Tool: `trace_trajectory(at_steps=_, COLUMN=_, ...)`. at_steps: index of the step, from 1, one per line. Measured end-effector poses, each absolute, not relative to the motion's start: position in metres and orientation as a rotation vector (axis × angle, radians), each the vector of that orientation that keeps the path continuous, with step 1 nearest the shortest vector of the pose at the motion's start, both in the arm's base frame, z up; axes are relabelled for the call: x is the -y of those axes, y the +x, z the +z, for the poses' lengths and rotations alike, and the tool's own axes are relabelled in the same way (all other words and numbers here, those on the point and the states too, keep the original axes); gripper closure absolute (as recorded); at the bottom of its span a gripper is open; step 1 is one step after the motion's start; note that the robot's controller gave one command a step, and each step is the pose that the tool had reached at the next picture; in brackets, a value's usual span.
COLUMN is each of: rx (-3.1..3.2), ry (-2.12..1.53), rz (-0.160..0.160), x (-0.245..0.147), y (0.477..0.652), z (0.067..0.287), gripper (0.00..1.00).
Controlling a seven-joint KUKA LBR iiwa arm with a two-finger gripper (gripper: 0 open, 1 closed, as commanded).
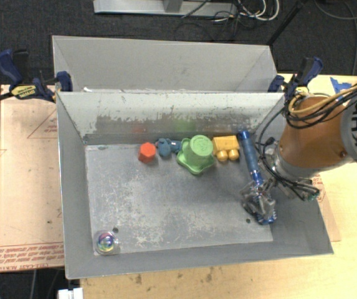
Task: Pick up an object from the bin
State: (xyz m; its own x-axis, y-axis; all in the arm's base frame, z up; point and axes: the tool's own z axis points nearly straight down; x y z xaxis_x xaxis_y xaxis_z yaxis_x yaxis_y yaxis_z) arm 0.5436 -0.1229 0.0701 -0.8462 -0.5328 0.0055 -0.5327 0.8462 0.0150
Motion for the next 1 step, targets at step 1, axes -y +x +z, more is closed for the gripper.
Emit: trace_trajectory(at_steps=1, rx=3.027, ry=0.877, rz=-0.027, x=0.1166, y=0.5481, z=0.0711, gripper=0.0)
